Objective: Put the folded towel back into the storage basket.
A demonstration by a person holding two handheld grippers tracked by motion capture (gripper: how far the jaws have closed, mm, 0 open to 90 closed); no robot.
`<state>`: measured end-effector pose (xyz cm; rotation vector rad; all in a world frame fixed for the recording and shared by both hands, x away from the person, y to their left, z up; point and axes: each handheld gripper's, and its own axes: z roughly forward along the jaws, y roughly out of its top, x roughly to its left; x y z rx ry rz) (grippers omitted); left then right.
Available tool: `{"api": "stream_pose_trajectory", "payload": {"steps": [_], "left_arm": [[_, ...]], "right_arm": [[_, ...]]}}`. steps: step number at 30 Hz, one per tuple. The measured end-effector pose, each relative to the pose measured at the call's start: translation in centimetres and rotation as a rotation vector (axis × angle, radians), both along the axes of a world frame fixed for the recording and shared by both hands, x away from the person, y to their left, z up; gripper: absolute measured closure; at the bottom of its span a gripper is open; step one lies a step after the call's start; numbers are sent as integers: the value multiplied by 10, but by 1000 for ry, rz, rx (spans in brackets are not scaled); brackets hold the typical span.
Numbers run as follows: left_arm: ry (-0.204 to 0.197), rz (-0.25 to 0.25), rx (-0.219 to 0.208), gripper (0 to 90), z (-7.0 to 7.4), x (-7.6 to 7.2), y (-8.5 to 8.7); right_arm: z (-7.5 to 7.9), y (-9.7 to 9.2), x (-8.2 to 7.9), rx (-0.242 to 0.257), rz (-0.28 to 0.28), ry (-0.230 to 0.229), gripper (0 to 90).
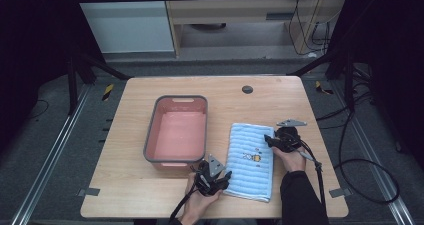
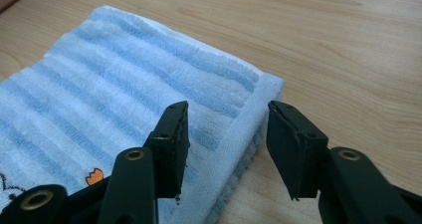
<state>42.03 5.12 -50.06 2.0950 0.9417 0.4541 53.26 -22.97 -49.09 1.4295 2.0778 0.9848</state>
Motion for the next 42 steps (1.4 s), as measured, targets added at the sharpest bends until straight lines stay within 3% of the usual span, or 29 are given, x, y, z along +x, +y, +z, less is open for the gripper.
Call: {"api": "stream_pose_trajectory", "payload": {"steps": [7, 14, 24, 32, 42], "left_arm": [[13, -4, 4, 574, -2, 0, -3], [17, -7, 8, 671, -3, -3, -7], [58, -8, -17, 826, -2, -2, -10], [50, -6, -58, 868, -1, -3, -4], [11, -21, -82, 869, 16, -8, 0]], "right_arm": [[-5, 0, 2, -3, -1, 25, 546], [-9, -2, 2, 21, -5, 44, 575], [-9, 3, 0, 68, 11, 71, 785], [-4, 3, -3, 87, 18, 43, 820], [20, 6, -13, 128, 58, -38, 823]]}}
